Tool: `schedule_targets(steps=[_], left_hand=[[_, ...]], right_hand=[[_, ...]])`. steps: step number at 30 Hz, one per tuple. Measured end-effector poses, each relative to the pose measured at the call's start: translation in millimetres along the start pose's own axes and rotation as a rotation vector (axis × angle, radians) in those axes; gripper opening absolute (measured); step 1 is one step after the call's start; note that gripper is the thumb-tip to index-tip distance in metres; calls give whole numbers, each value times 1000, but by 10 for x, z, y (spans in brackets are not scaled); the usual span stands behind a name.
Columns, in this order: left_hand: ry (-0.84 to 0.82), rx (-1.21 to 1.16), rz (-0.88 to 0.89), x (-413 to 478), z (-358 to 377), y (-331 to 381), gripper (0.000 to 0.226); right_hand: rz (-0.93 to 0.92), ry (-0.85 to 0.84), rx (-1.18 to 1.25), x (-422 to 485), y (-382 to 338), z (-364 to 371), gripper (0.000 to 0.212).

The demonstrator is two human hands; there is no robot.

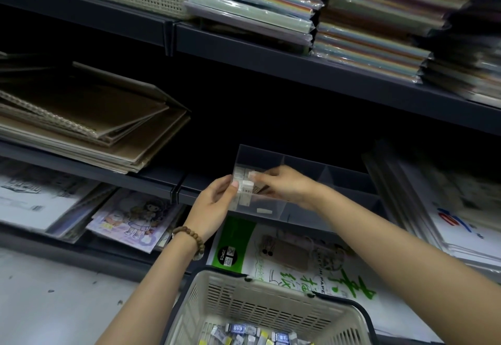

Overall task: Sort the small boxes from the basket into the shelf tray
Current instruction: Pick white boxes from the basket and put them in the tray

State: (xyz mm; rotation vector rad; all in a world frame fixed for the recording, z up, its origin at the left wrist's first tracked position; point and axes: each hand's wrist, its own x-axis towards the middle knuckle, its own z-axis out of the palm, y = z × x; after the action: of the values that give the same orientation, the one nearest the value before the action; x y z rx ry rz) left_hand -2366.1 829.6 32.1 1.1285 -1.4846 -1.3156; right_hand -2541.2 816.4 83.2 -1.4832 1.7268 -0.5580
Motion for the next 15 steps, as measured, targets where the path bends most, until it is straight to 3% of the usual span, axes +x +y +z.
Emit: schedule_targets(steps=[8,15], left_hand=[[-6,-25,-20,15,1,3,44],[-5,-4,-9,5,2,8,48]], right_hand=[[229,-103,334,64,-134,-31,46],[174,-128,161,59,-105,-69,54]])
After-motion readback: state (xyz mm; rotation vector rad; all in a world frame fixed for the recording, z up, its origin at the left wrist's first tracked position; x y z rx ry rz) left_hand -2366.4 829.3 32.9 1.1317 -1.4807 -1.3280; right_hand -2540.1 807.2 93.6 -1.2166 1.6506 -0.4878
